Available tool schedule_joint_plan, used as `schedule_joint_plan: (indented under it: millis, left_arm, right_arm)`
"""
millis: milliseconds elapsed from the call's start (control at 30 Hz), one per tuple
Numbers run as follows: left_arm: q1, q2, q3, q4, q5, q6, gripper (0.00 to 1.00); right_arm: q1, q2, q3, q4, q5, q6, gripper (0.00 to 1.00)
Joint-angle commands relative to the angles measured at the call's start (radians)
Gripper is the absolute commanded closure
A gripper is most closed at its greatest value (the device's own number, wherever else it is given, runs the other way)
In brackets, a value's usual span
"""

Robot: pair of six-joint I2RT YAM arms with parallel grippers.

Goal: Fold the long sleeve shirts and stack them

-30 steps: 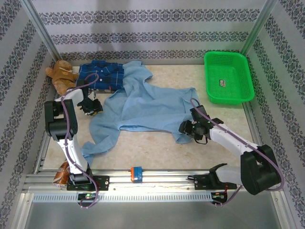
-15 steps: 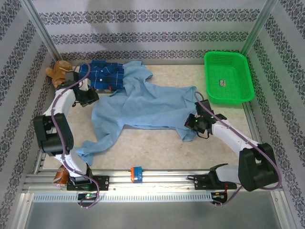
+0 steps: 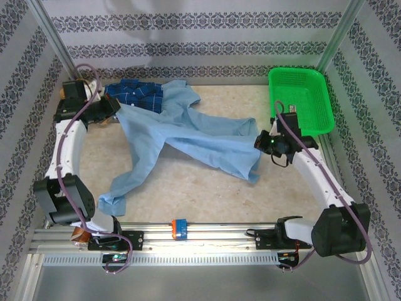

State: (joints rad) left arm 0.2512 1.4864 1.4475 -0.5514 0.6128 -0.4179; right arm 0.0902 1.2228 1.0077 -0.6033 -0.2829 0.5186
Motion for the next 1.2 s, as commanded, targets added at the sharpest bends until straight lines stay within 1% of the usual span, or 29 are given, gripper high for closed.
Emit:
schedule_joint_plan:
  millis: [0, 67, 133, 200, 267, 300, 367, 433, 500, 567, 667, 767, 833, 900, 933, 1000, 1033, 1100, 1167]
  left_arm:
    - [0.028, -0.094, 0.110, 0.056, -0.012, -0.045, 0.95]
    - [0.031, -0.118, 0.110, 0.044, -0.047, -0.051, 0.96]
    - [0.038, -0.142, 0.072, 0.051, -0.079, -0.073, 0.96]
    - [0.047, -0.171, 0.016, 0.057, -0.130, -0.096, 0.96]
    - [0.069, -0.191, -0.036, 0.049, -0.154, -0.129, 0.96]
    - [0.076, -0.196, -0.053, 0.054, -0.150, -0.143, 0.96]
    - [0.079, -0.186, -0.073, 0.095, -0.105, -0.173, 0.96]
    - [0.078, -0.161, -0.070, 0.163, -0.060, -0.227, 0.96]
    - [0.067, -0.120, -0.035, 0.225, -0.037, -0.258, 0.95]
    - [0.043, -0.074, 0.026, 0.266, -0.037, -0.262, 0.95]
    - [0.023, 0.014, 0.155, 0.322, -0.027, -0.271, 0.94]
    - [0.023, 0.085, 0.291, 0.349, 0.002, -0.287, 0.94]
    - [0.025, 0.100, 0.357, 0.341, 0.007, -0.275, 0.94]
    - [0.037, 0.085, 0.371, 0.326, 0.012, -0.269, 0.94]
    - [0.048, 0.063, 0.349, 0.327, 0.017, -0.272, 0.94]
    - [0.064, -0.003, 0.251, 0.339, 0.027, -0.281, 0.93]
    - [0.071, -0.049, 0.177, 0.336, 0.026, -0.279, 0.93]
    - [0.084, -0.146, 0.019, 0.319, 0.010, -0.267, 0.94]
    - [0.098, -0.243, -0.150, 0.263, -0.021, -0.266, 0.94]
  right_arm:
    - [-0.024, -0.048, 0.143, -0.068, -0.078, -0.103, 1.00]
    - [-0.028, -0.040, 0.221, -0.104, -0.102, -0.140, 1.00]
    - [-0.027, -0.043, 0.249, -0.115, -0.126, -0.160, 1.00]
    - [-0.019, -0.068, 0.216, -0.107, -0.127, -0.155, 1.00]
    - [-0.008, -0.112, 0.149, -0.085, -0.118, -0.133, 1.00]
    - [-0.007, -0.131, 0.116, -0.078, -0.109, -0.119, 1.00]
    - [-0.007, -0.162, 0.067, -0.063, -0.098, -0.104, 1.00]
    - [-0.017, -0.152, 0.074, -0.064, -0.087, -0.121, 1.00]
    - [-0.034, -0.103, 0.123, -0.060, -0.088, -0.138, 1.00]
    - [-0.052, -0.026, 0.196, -0.042, -0.093, -0.149, 1.00]
    - [-0.077, 0.133, 0.373, -0.019, -0.099, -0.174, 1.00]
    - [-0.103, 0.260, 0.578, -0.041, -0.110, -0.184, 1.00]
    - [-0.111, 0.299, 0.682, -0.059, -0.105, -0.190, 1.00]
    - [-0.116, 0.296, 0.729, -0.076, -0.100, -0.195, 1.00]
    - [-0.118, 0.277, 0.722, -0.078, -0.096, -0.193, 1.00]
    - [-0.117, 0.216, 0.648, -0.067, -0.110, -0.172, 1.00]
    - [-0.112, 0.170, 0.579, -0.052, -0.121, -0.155, 1.00]
    - [-0.090, 0.057, 0.411, -0.028, -0.096, -0.120, 1.00]
    - [-0.055, -0.087, 0.196, 0.019, -0.072, -0.048, 1.00]
